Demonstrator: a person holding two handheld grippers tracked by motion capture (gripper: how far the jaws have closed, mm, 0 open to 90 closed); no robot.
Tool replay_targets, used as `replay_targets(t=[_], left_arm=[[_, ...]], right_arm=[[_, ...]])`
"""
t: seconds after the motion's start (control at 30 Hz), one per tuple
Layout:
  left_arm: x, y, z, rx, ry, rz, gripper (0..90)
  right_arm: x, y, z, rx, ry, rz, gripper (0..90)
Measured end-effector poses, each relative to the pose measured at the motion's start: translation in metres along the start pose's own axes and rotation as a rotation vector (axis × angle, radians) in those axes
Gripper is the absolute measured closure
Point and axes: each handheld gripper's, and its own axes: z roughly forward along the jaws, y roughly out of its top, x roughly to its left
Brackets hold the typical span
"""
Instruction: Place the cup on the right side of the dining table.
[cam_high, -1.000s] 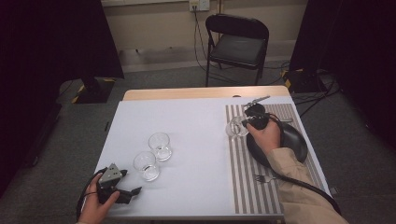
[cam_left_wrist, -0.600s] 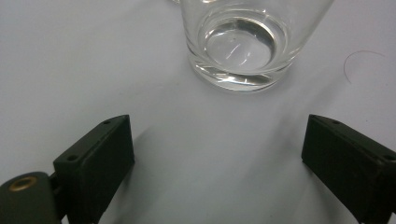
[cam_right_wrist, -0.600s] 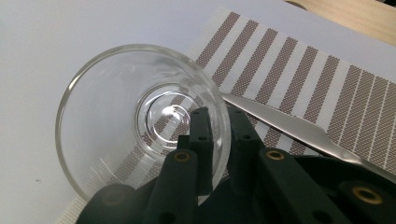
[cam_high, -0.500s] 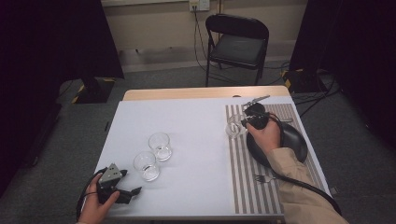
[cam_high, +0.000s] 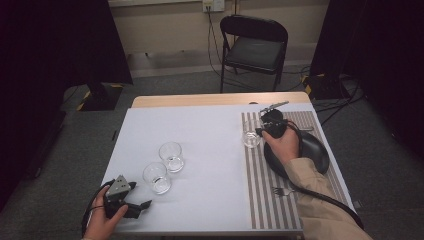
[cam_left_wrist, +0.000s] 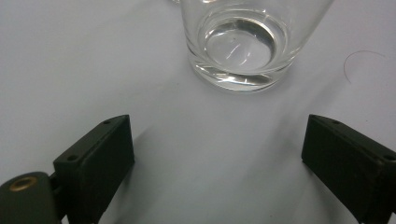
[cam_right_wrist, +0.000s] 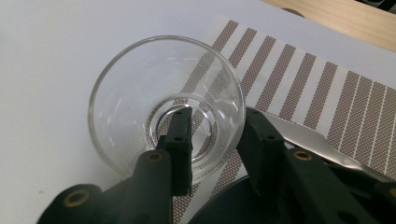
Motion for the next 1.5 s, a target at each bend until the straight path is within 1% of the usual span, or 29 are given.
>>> replay_targets(t=[0.13, 0.2, 0.23, 0.3, 0.37, 0.43, 0.47, 0.53, 0.6, 0.7, 0.77, 0.87, 0.9, 1.03, 1.17, 1.23, 1.3, 1.37, 1.5], left_arm=[[0.000, 0.000, 0.000, 0.000, 0.000, -0.001, 8.3], [0.000, 0.000, 0.000, 0.000, 0.000, 0.000, 8.3], [0.000, 0.000, 0.000, 0.000, 0.000, 0.000, 8.3], [0.000, 0.000, 0.000, 0.001, 0.000, 0.000, 8.3], [0.000, 0.000, 0.000, 0.002, 0.000, 0.000, 8.3], [0.000, 0.000, 0.000, 0.002, 0.000, 0.000, 8.3], [0.000, 0.000, 0.000, 0.001, 0.001, 0.000, 8.3], [0.000, 0.000, 0.000, 0.001, 0.000, 0.000, 8.3], [0.000, 0.000, 0.000, 0.000, 0.000, -0.001, 8.3], [0.000, 0.000, 0.000, 0.001, 0.000, 0.000, 8.3], [0.000, 0.000, 0.000, 0.001, 0.000, 0.000, 8.3], [0.000, 0.000, 0.000, 0.002, 0.000, 0.000, 8.3], [0.000, 0.000, 0.000, 0.002, 0.000, 0.000, 8.3], [0.000, 0.000, 0.000, 0.000, 0.001, 0.000, 8.3], [0.000, 0.000, 0.000, 0.002, 0.000, -0.001, 8.3], [0.000, 0.000, 0.000, 0.000, 0.000, -0.002, 8.3], [0.000, 0.000, 0.000, 0.000, 0.000, 0.000, 8.3], [0.000, 0.000, 0.000, 0.000, 0.000, 0.000, 8.3], [0.000, 0.000, 0.000, 0.000, 0.001, 0.000, 8.3]], right_arm=[[0.000, 0.002, -0.001, -0.024, -0.008, 0.010, 54.9], [-0.001, 0.003, -0.003, -0.033, 0.007, 0.024, 48.6], [-0.002, 0.003, -0.003, -0.035, 0.006, 0.018, 46.6], [-0.001, 0.004, -0.003, -0.040, 0.006, 0.010, 39.6], [0.000, 0.004, -0.003, -0.049, 0.012, 0.007, 36.2], [-0.001, 0.004, -0.003, -0.058, 0.007, 0.011, 30.6], [-0.002, 0.004, -0.003, -0.060, 0.005, 0.013, 30.2], [-0.003, 0.003, -0.003, -0.064, 0.005, 0.024, 23.9], [-0.004, 0.003, -0.004, -0.063, 0.004, 0.029, 22.7], [-0.004, 0.003, -0.006, -0.064, 0.029, 0.047, 20.8], [-0.004, 0.003, -0.008, -0.064, 0.045, 0.046, 15.3], [-0.002, 0.003, -0.009, -0.048, 0.067, 0.023, 14.1], [-0.001, 0.003, -0.009, -0.055, 0.070, 0.020, 14.1], [0.001, 0.002, -0.009, -0.042, 0.092, 0.024, 14.1], [0.002, 0.002, -0.010, -0.040, 0.100, 0.014, 14.1], [0.003, 0.002, -0.011, -0.036, 0.096, 0.008, 14.1], [0.003, 0.002, -0.011, -0.030, 0.106, 0.003, 14.1], [0.004, 0.001, -0.011, -0.029, 0.099, -0.002, 14.1], [0.005, 0.001, -0.011, -0.023, 0.104, -0.011, 14.0]])
